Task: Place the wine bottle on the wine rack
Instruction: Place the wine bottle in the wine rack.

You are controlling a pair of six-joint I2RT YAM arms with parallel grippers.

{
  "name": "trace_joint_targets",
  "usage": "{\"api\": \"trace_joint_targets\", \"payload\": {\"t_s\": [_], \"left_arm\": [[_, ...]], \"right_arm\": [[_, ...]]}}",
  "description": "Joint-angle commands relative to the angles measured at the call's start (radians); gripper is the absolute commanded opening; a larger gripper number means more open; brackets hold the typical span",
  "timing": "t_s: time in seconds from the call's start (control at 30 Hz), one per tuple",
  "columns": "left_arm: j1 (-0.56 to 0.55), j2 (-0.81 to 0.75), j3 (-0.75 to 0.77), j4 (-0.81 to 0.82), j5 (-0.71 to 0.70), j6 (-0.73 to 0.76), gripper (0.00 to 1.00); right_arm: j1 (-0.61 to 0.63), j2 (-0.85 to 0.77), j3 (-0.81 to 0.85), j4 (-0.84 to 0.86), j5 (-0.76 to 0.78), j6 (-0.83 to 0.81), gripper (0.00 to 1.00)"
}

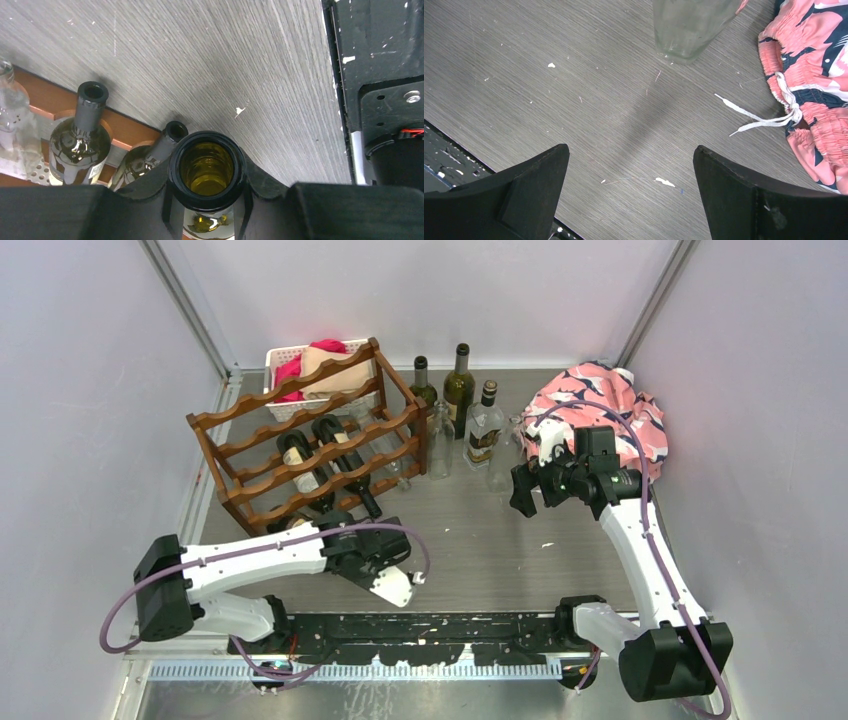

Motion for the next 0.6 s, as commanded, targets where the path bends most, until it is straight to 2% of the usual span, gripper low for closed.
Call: {"api": "trace_joint_targets", "payload": {"t_s": [0.0,0.27,0.57], "left_arm": [[0.006,-0.065,-0.065,0.022,-0.084,0.073,0.00],[0.038,-0.147,-0.195,0.105,-0.111,0.185,0.00],[0.055,-0.189,-0.263,0.135,-0.120,0.232,0.00]], "right_arm": [[0.009,-0.003,0.007,0.024,0.000,-0.013,1.00],[0.012,-0.003,0.006,0.025,-0.002,-0.014,1.00],[0.019,0.003,0.003,0.026,-0.005,-0.013,1.00]]}}
